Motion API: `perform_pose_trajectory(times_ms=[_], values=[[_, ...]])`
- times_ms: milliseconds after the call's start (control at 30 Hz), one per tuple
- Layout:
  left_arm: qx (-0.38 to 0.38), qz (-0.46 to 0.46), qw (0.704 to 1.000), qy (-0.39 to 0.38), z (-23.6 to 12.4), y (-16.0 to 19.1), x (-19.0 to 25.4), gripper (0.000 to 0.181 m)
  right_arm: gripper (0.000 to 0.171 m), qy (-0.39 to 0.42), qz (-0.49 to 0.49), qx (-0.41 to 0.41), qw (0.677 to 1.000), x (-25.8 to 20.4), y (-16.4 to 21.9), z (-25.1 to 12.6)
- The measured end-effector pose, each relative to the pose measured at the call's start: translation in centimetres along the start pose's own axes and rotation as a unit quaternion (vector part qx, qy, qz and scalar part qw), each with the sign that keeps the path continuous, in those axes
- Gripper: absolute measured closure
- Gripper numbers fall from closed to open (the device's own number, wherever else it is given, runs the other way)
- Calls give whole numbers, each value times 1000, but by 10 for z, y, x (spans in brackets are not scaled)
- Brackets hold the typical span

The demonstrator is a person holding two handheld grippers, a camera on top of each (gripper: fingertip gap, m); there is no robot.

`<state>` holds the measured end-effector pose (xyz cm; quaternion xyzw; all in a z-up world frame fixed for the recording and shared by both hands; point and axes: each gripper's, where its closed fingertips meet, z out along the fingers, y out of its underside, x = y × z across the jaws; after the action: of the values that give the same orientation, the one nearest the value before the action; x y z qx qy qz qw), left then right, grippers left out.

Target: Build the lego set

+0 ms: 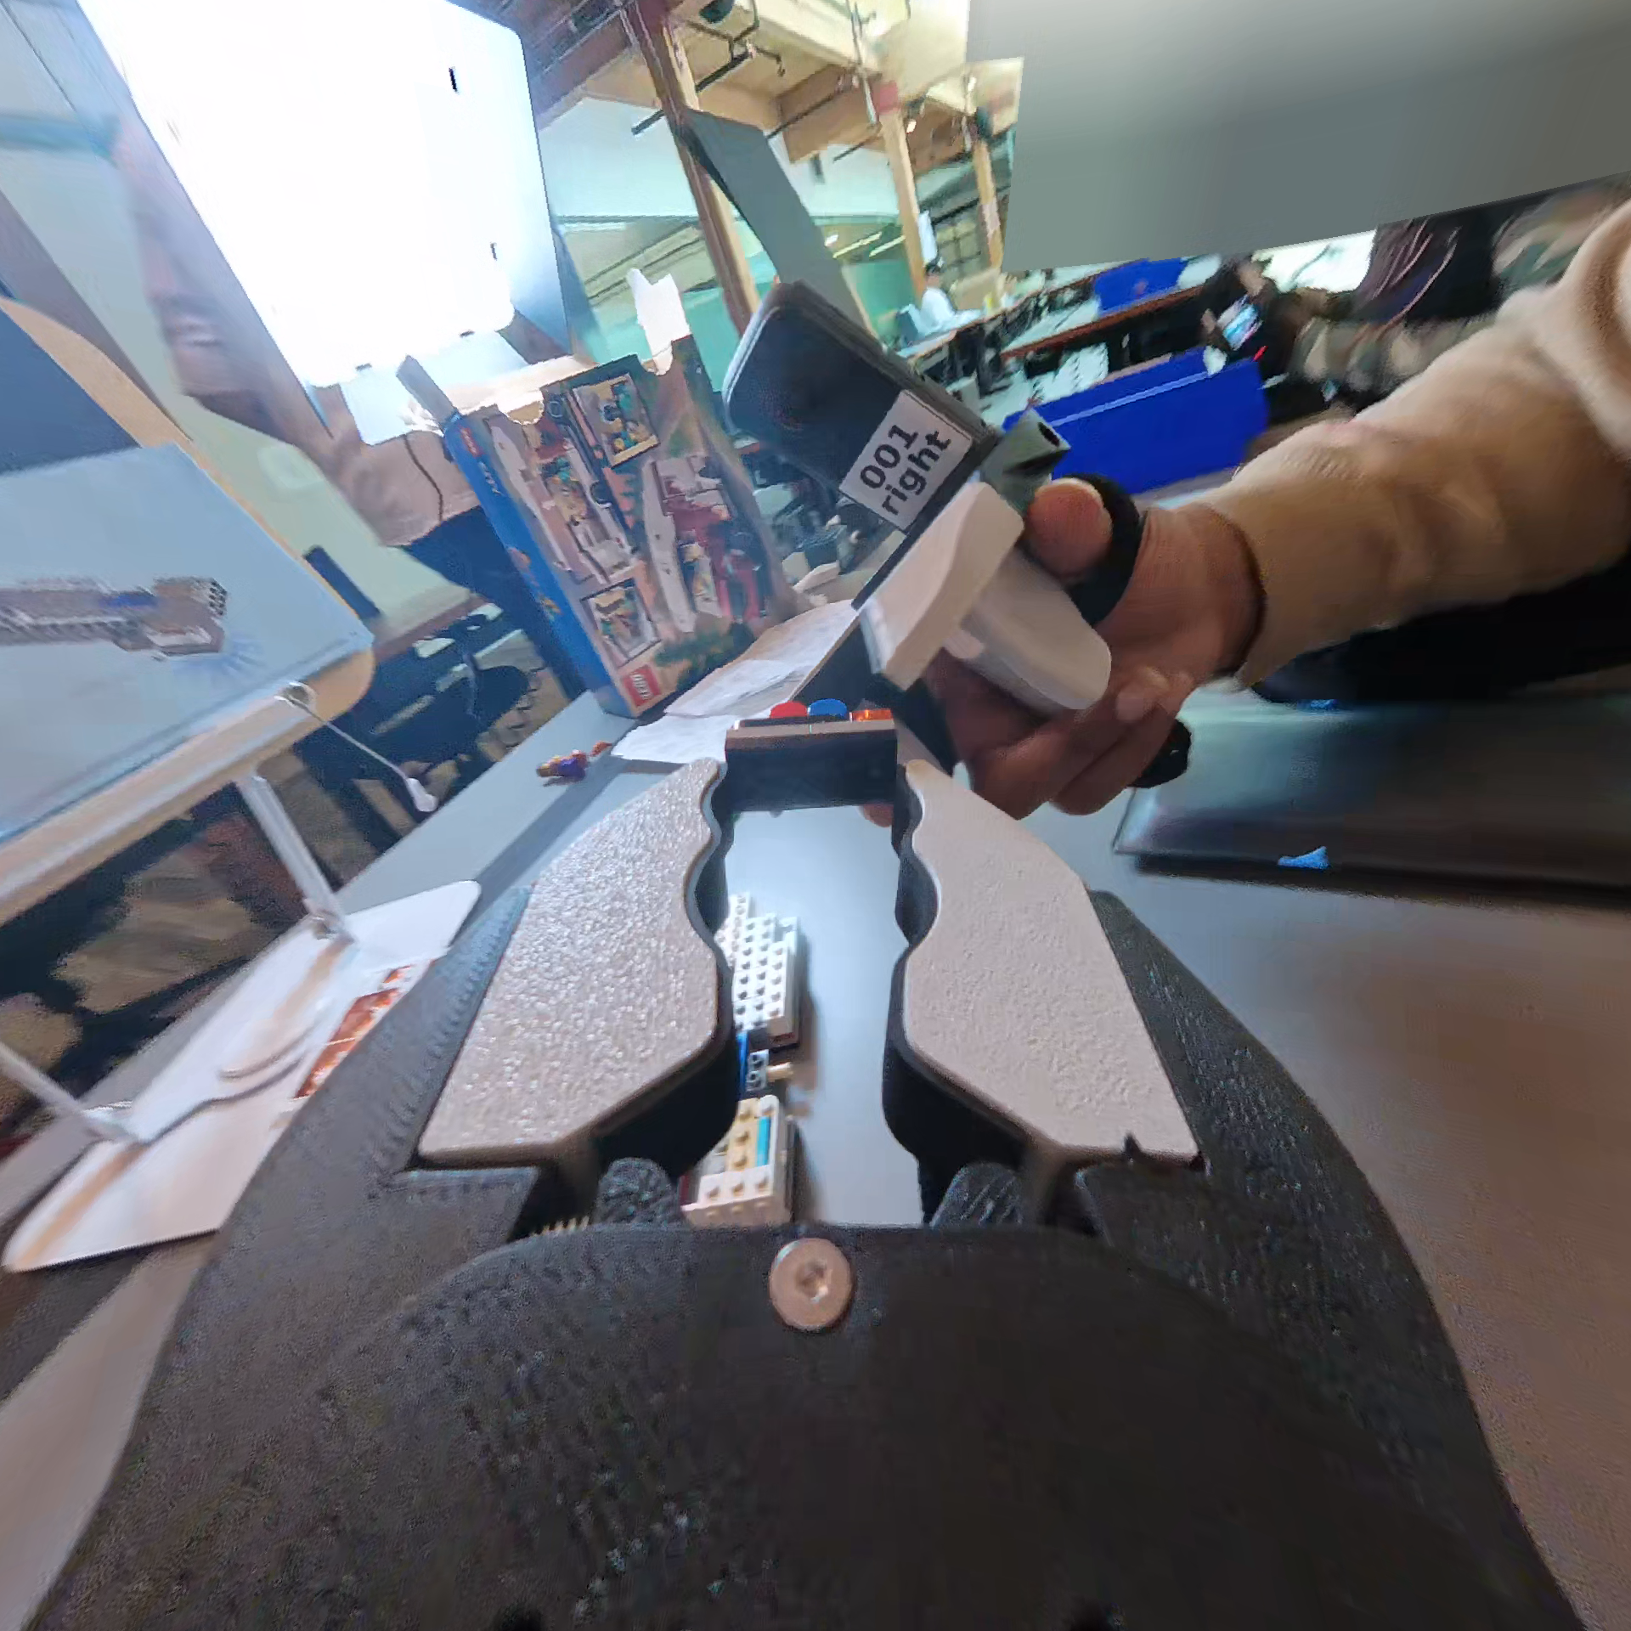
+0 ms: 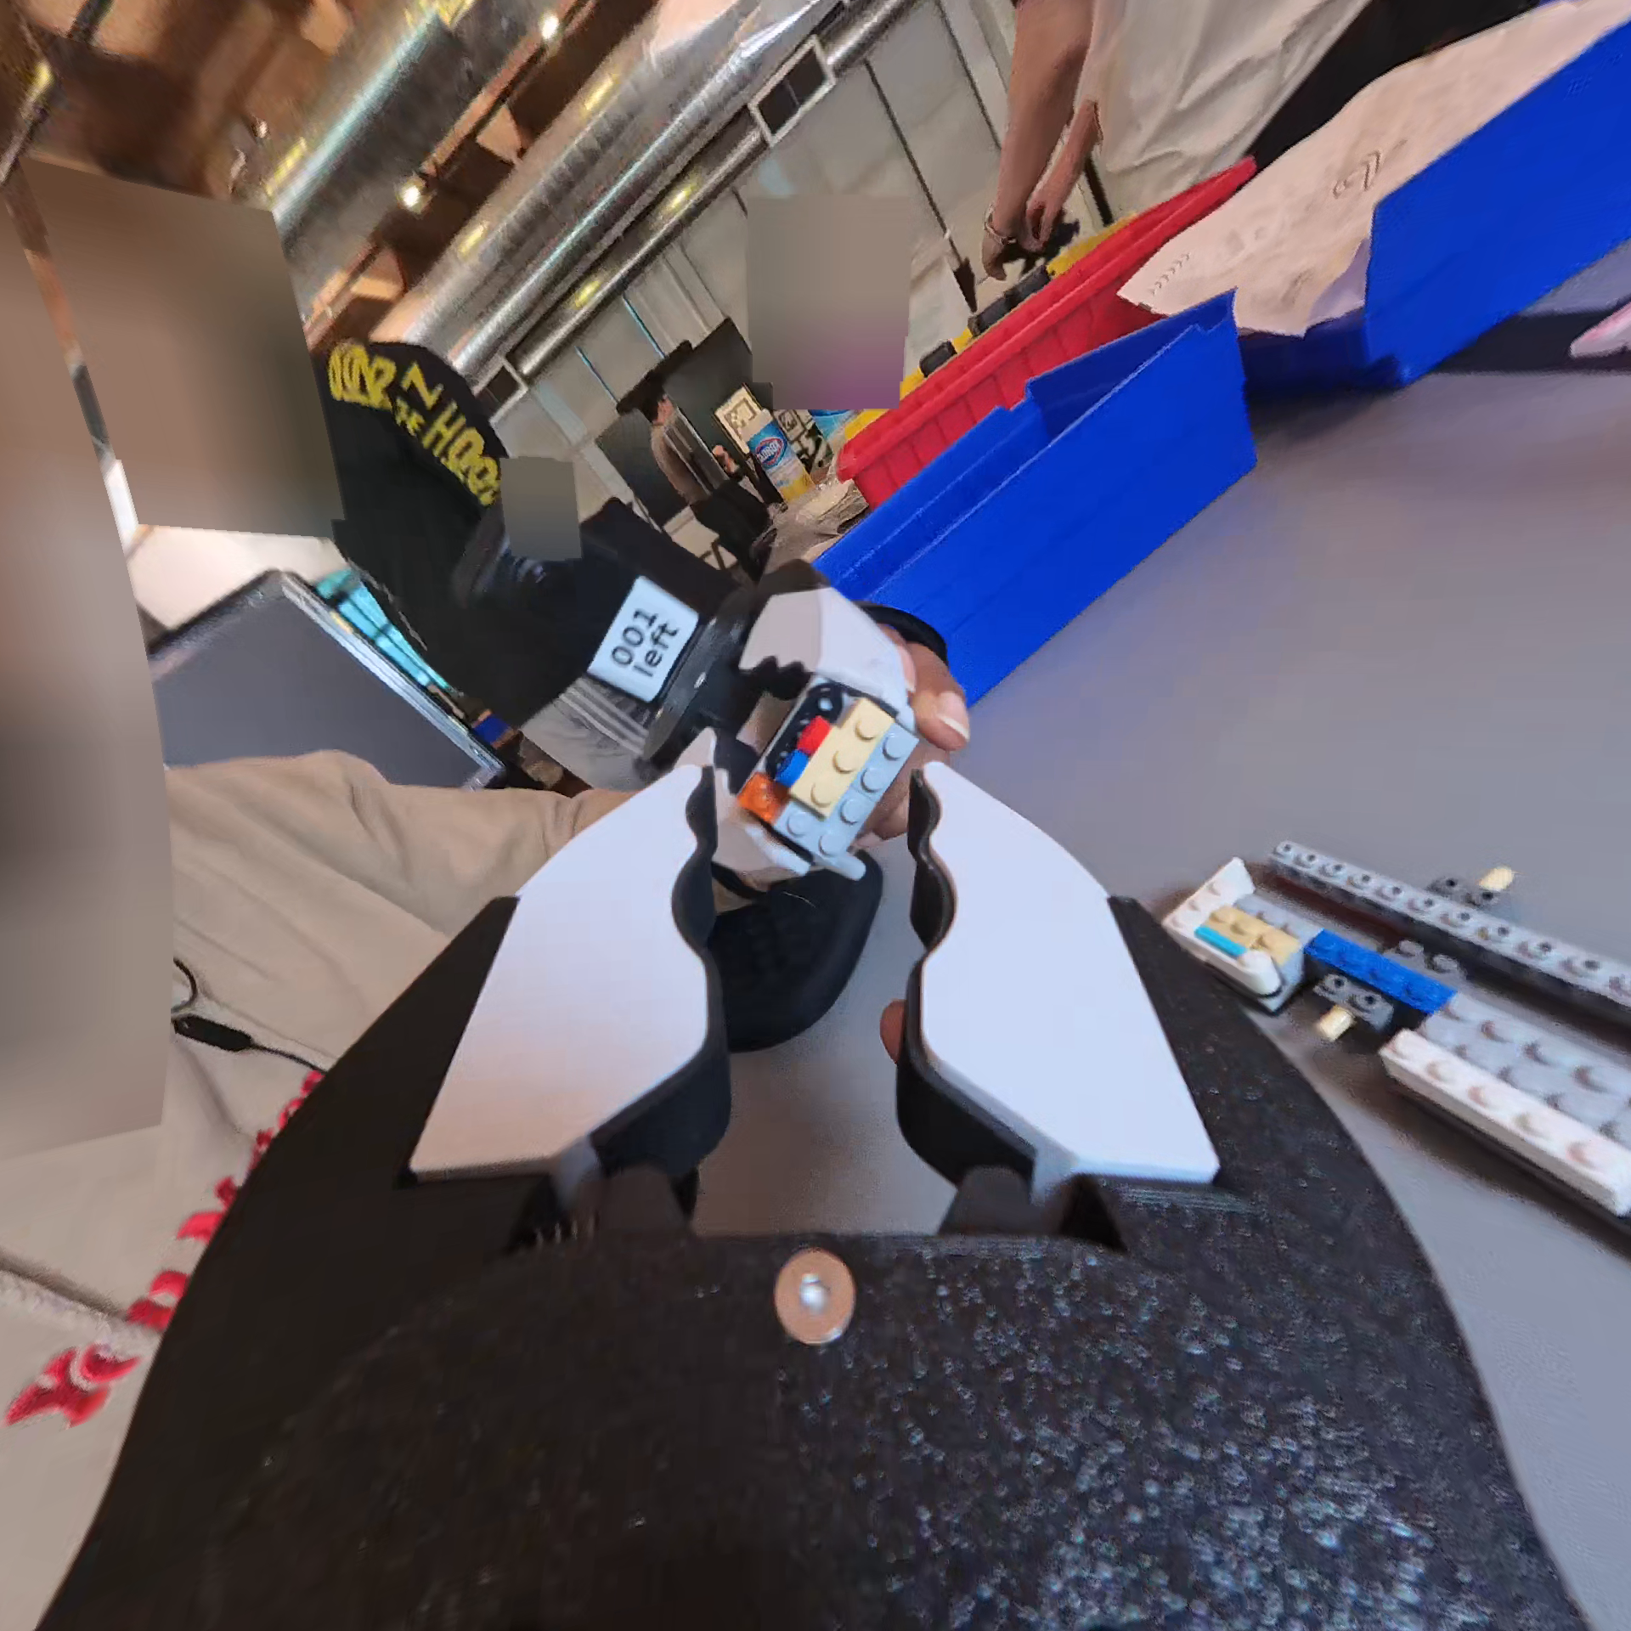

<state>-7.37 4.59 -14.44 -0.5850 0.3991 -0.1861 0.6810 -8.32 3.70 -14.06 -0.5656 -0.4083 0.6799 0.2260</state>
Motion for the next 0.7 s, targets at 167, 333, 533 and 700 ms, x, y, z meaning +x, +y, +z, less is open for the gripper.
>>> perform_pose_trajectory(times_ms=[167, 333, 533, 700], values=[[-26, 86, 996, -30, 5, 4, 4, 147, 138, 22, 2, -8, 1000, 5, 5, 6], [-44, 109, 992, -36, 6, 12, 3, 146, 139, 47, -22, -24, 998, 11, 8, 4], [-66, 81, 994, -9, 10, 24, 8, 143, 140, 74, -60, -74, 993, 22, 15, -5], [-58, -24, 998, 31, 7, 26, 5, 137, 140, 168, -186, -231, 940, 58, 38, -35]])
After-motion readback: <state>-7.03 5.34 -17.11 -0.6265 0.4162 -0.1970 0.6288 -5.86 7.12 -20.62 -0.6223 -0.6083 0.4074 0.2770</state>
